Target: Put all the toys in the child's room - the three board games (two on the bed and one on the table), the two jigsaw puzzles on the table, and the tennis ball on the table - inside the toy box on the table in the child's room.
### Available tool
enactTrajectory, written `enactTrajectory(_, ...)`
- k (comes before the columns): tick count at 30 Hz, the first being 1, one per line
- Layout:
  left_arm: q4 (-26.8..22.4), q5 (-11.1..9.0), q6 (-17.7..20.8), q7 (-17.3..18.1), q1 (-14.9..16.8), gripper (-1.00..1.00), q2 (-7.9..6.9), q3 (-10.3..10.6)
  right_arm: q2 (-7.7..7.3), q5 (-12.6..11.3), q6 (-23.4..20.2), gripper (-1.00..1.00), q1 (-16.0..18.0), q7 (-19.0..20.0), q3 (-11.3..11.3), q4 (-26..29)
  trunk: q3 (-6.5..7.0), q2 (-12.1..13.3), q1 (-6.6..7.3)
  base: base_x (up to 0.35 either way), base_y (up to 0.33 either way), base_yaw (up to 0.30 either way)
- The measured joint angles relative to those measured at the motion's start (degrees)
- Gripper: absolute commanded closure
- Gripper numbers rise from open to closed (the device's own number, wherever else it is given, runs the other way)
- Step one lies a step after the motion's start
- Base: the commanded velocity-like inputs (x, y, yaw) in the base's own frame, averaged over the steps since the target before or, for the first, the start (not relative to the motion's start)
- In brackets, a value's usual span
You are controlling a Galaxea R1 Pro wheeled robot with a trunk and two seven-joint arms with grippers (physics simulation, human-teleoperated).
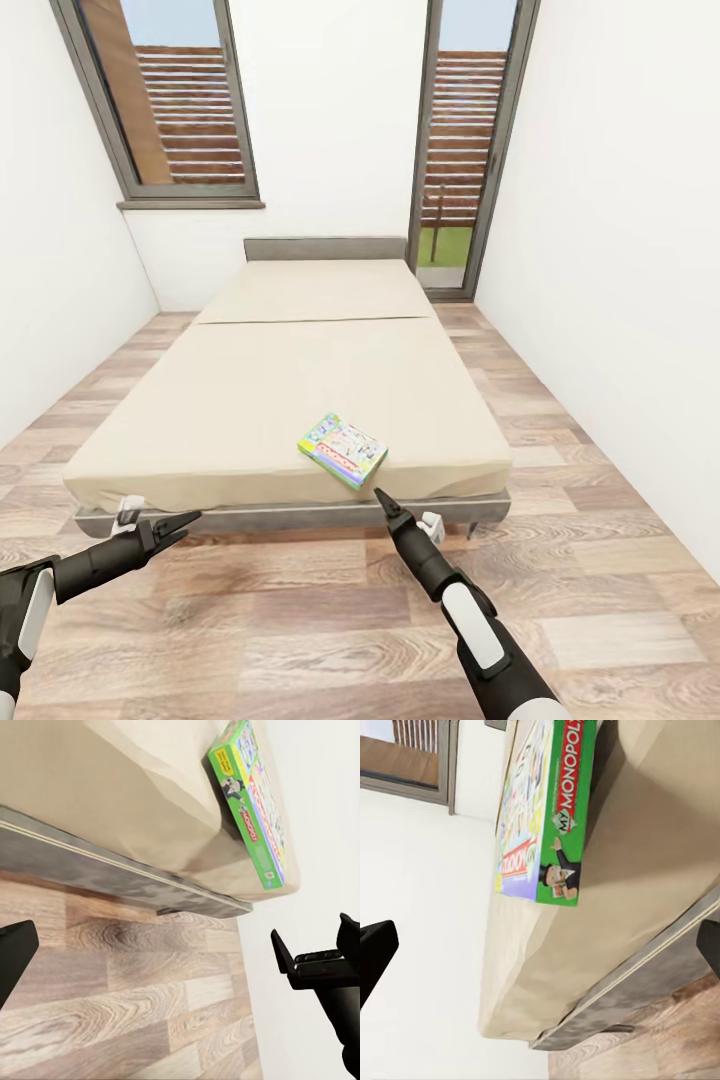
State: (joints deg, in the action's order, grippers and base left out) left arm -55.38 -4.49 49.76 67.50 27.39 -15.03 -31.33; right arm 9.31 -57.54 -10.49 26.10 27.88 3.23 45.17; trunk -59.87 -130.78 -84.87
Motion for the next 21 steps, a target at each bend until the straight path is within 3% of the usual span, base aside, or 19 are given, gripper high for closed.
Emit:
enactTrajectory(16,0.0,0.1,0.0,0.0,0.0,-1.00,0.00,0.0,-0.01,-0.2,-0.1,-1.00,0.0,0.0,0.0,-0.4,0.00,0.0,0.00,0.006,0.006,0.000)
enactTrajectory(21,0.0,0.1,-0.1,0.0,0.0,-1.00,0.00,0.0,-0.07,-1.4,-0.1,-1.00,0.0,0.0,0.0,-0.8,0.00,0.0,0.01,0.093,0.125,0.000)
